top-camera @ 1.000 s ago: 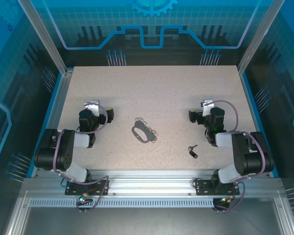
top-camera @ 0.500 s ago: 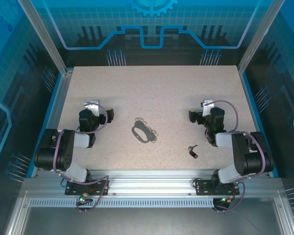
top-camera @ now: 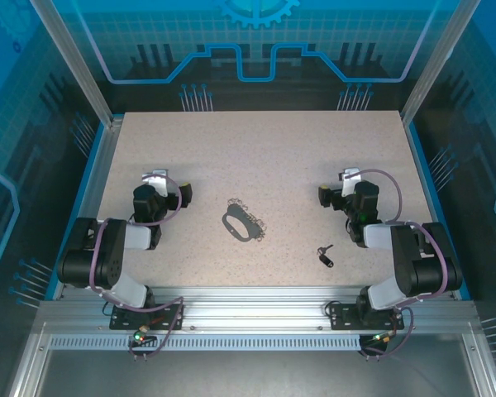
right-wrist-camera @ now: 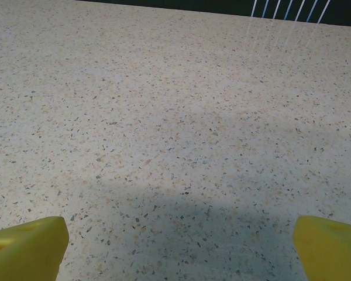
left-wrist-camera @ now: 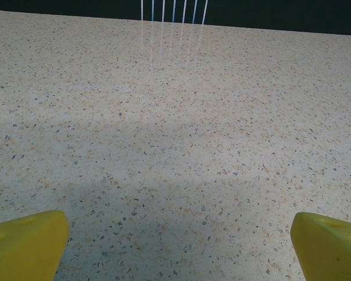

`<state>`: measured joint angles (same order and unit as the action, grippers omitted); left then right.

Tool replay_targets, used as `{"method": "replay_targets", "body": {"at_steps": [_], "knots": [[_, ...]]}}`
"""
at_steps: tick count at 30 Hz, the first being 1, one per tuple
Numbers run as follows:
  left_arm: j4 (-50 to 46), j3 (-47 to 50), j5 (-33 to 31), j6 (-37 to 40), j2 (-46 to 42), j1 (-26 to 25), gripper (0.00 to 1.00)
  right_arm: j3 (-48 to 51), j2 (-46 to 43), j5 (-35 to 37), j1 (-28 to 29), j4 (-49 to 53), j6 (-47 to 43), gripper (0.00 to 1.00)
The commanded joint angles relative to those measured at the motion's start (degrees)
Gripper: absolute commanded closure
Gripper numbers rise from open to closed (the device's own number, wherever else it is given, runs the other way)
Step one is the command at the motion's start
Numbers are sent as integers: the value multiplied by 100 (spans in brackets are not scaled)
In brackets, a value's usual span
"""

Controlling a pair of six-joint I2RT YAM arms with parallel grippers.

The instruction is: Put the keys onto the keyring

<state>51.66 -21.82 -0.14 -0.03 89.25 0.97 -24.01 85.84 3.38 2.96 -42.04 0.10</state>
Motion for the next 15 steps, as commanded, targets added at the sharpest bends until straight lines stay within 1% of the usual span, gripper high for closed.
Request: {"method": "replay_targets", "body": {"at_steps": [1,12,13,14,15], "knots": [[25,-40,95,-41,-53,40,1,-95,38,-48,27,-74,-59,0],[-18,-63,104,-30,-66,39,1,-105,38,-92,-7,-57,-37,0],[-206,-131,148,-7,-159,35,1,-98,33,-70,7,-78,-52,0],[-510,-233,197,6,-310,37,1,-106,-17,221,59,-46,9,0],[-781,-304,184,-5,-471,37,1,-200,-184,448,76,246,99,0]]}}
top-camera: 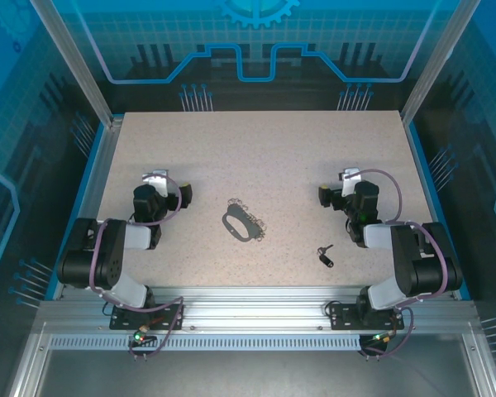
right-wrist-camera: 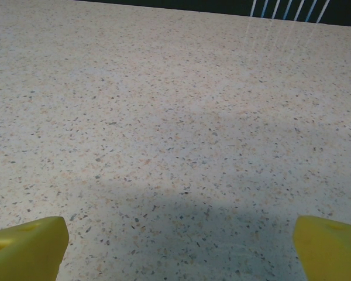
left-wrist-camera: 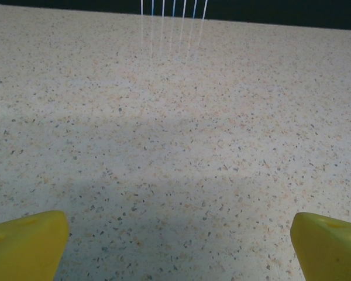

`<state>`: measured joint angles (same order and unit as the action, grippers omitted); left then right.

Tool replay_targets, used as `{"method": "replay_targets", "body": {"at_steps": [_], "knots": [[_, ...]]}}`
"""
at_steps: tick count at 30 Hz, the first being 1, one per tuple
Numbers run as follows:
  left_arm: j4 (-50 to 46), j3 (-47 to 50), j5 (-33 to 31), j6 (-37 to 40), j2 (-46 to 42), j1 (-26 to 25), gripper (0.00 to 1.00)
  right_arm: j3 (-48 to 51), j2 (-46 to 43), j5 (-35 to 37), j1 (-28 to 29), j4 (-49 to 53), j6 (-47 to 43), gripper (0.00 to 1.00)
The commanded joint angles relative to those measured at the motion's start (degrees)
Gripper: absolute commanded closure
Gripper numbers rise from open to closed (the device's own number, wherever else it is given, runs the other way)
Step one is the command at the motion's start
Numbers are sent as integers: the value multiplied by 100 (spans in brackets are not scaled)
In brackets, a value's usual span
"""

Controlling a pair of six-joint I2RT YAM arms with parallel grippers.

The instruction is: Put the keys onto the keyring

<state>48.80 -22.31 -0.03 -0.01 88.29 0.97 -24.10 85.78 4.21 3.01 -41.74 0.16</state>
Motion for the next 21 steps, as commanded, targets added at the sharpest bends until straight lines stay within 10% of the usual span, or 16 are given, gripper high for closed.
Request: {"method": "replay_targets", "body": {"at_steps": [1,13,21], "knots": [[-622,-274,175,-8,-489,35,1,-311,-342,389,73,578,95,0],[-2507,-682,-861,-433,-2052,-311,1,-2518,-1817,418,-595,5932,2807,0],[-6166,-1834,-916,-2148,-3285,-952,1,-2979,-2205,-767,728,7515,2563,19]]}}
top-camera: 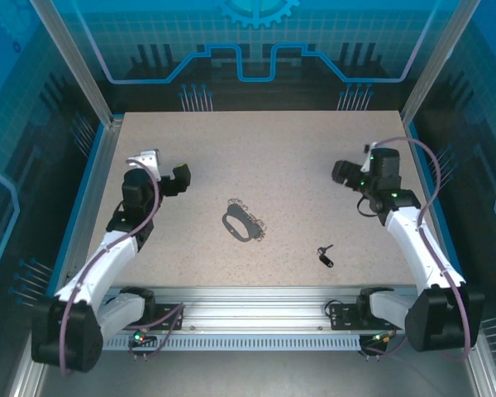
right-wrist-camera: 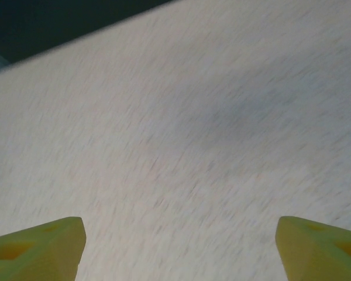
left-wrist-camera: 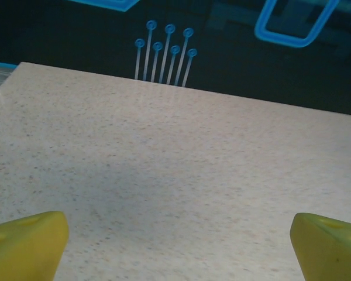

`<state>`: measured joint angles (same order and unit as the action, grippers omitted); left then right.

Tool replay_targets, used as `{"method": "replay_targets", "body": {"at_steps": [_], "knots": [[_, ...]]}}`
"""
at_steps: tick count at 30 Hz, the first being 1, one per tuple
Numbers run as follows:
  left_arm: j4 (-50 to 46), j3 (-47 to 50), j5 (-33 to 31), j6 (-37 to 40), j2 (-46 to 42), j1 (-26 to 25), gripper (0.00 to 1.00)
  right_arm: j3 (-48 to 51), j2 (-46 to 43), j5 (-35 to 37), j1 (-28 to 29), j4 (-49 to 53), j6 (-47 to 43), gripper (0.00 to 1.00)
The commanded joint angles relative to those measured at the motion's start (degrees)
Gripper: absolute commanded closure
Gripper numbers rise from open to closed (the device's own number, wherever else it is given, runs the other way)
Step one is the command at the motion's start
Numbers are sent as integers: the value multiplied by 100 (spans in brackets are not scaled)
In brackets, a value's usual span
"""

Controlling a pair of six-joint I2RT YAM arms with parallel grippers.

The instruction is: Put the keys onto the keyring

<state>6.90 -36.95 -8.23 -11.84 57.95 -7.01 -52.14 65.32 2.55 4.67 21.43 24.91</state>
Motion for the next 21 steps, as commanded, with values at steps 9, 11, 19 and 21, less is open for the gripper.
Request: {"method": "replay_targets", "body": {"at_steps": [9,11,19,21], "knots": [[-4114,-940,562,-1845,-387,-672,1,143,188,-283,3253,1445,879,27],[-4349,-989,725,-1872,-331,-765,1,142,475,-129,3772,1326,1000,28],[-4229,-590,1292,-1961,-405,-846,1,-153,1858,27,4747,810,949,35],[-4275,-560,1255,-2036,-446,-849,1,-324,2135,3,4822,798,871,37]]}}
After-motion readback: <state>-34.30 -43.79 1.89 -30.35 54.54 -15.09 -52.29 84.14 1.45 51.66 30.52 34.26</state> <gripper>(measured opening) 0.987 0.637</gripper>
